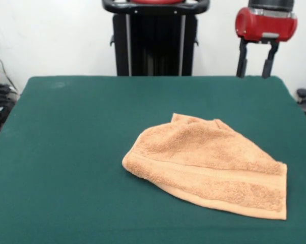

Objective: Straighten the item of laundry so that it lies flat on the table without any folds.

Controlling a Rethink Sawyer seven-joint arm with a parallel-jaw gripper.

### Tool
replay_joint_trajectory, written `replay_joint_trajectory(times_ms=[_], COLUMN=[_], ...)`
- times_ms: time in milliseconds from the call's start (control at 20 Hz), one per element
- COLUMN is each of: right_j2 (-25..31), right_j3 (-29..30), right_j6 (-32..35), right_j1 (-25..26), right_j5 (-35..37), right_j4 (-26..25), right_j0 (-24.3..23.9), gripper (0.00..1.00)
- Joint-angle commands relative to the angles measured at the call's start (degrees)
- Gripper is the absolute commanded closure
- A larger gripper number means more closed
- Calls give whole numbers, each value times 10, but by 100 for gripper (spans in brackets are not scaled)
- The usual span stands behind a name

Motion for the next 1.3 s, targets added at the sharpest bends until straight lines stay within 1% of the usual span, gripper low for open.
replay_joint_trajectory(times_ms=[50,200,250,400,550,800,900,1100,1300], right_j2=[114,104,106,131,125,104,120,101,114], right_j3=[-6,-70,-82,-98,-117,-149,-146,-160,-165], right_j6=[-17,19,29,50,78,87,77,86,72], right_j1=[11,59,72,95,113,148,152,159,163], right_j5=[184,179,169,114,97,74,66,70,83], right_j4=[37,30,31,46,56,45,48,42,46], right_j0=[-97,-75,-74,-84,-79,-64,-76,-62,-76], gripper=[0,0,0,0,0,0,0,0,0])
